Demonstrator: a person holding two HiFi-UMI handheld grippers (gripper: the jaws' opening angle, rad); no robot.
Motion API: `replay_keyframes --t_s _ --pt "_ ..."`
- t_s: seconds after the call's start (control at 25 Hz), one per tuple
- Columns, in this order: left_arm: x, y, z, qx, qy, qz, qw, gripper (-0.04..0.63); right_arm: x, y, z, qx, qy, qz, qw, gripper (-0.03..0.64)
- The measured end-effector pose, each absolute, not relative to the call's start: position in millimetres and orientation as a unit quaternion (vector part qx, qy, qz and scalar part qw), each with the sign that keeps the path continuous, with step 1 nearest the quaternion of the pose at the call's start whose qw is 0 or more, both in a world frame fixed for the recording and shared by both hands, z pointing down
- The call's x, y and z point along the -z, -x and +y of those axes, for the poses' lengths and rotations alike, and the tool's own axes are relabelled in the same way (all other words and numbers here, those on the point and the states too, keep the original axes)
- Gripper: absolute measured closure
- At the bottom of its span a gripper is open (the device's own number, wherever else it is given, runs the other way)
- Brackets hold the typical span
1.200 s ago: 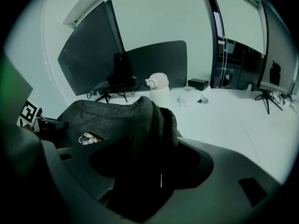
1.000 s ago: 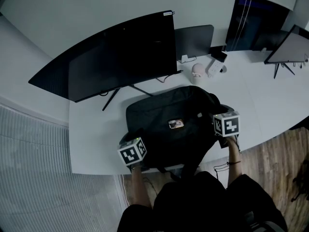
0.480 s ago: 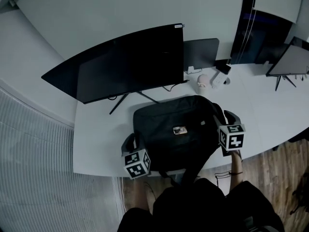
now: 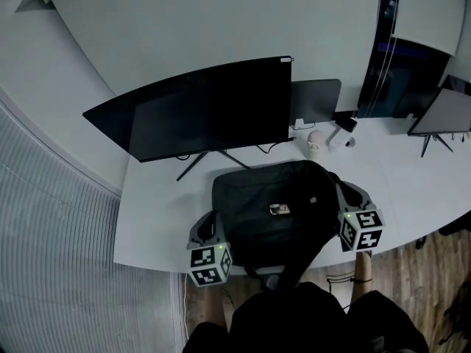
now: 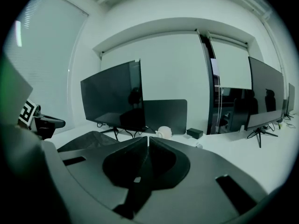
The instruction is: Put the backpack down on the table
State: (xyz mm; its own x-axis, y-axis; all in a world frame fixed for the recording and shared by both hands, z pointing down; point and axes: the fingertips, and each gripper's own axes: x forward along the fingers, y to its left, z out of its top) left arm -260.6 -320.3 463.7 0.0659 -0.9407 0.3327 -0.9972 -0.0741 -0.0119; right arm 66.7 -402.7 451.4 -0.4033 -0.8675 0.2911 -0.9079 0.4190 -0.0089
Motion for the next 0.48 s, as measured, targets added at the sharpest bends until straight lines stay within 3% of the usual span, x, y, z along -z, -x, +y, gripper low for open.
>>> replay_keyframes --t_s 0.48 --pt "-411 266 -301 -0.081 -0.725 -0.682 0.06 0.578 -395 -64 -381 -0.057 -0.508 -0.859 0.02 0.603"
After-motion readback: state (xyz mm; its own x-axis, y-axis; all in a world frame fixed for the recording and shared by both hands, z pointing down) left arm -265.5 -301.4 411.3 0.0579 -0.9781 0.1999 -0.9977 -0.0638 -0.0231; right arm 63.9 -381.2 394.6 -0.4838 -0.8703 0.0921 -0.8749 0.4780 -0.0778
